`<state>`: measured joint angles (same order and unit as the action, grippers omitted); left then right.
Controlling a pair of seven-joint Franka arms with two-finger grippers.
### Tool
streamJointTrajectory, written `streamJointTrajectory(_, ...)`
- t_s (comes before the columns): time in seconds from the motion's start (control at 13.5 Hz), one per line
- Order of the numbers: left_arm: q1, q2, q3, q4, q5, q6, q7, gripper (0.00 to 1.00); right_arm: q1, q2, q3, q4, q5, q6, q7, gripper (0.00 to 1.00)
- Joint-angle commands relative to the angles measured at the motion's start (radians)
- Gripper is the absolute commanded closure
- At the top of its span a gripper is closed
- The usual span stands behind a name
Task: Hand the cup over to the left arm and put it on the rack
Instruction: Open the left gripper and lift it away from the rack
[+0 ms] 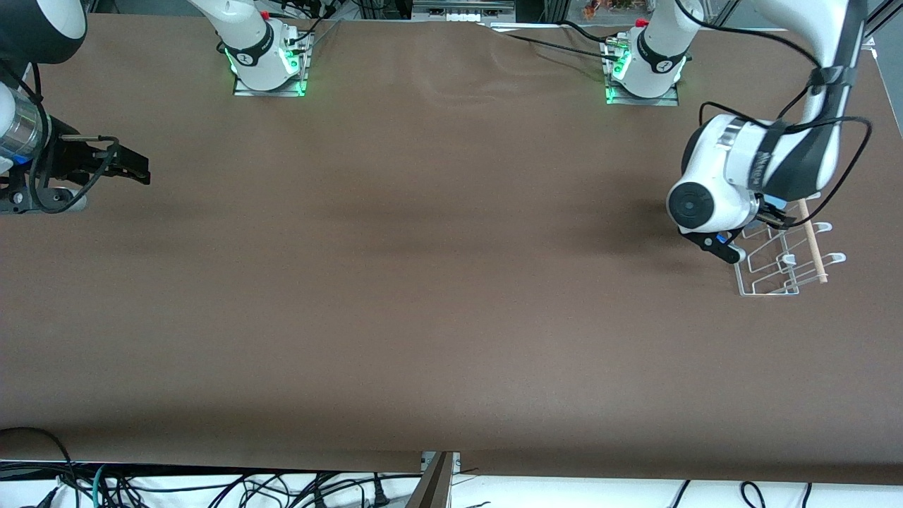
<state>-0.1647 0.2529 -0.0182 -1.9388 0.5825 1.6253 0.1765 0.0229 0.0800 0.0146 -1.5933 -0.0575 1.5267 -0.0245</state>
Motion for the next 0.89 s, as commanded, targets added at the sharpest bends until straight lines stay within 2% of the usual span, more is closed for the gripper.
streamJointTrajectory(0.0, 0.004, -0.001, -0.003, 0.131, -0.197, -0.016, -0.040, 0.00, 0.000, 0.003, 0.002, 0.016, -0.015, -0.008, -0.008, 0.01)
streamJointTrajectory(0.15, 0.004, -0.020, -0.002, 0.223, -0.356, -0.012, -0.080, 0.00, 0.000, 0.003, 0.002, 0.016, -0.013, -0.007, -0.008, 0.01)
streamJointTrajectory(0.3, 0.004, -0.029, -0.003, 0.334, -0.455, -0.015, -0.080, 0.00, 0.002, 0.003, 0.004, 0.016, -0.015, -0.007, -0.008, 0.01)
streamJointTrajectory(0.44, 0.008, -0.029, -0.002, 0.389, -0.518, -0.013, -0.074, 0.00, 0.003, 0.003, 0.004, 0.016, -0.016, -0.005, -0.009, 0.01)
streamJointTrajectory(0.67, 0.024, -0.056, 0.001, 0.385, -0.595, 0.005, -0.130, 0.00, 0.003, 0.003, 0.011, 0.018, -0.018, -0.002, -0.012, 0.01)
streamJointTrajectory(0.81, 0.060, -0.108, 0.001, 0.325, -0.615, 0.066, -0.265, 0.00, 0.003, 0.001, 0.018, 0.018, -0.018, -0.002, -0.012, 0.01)
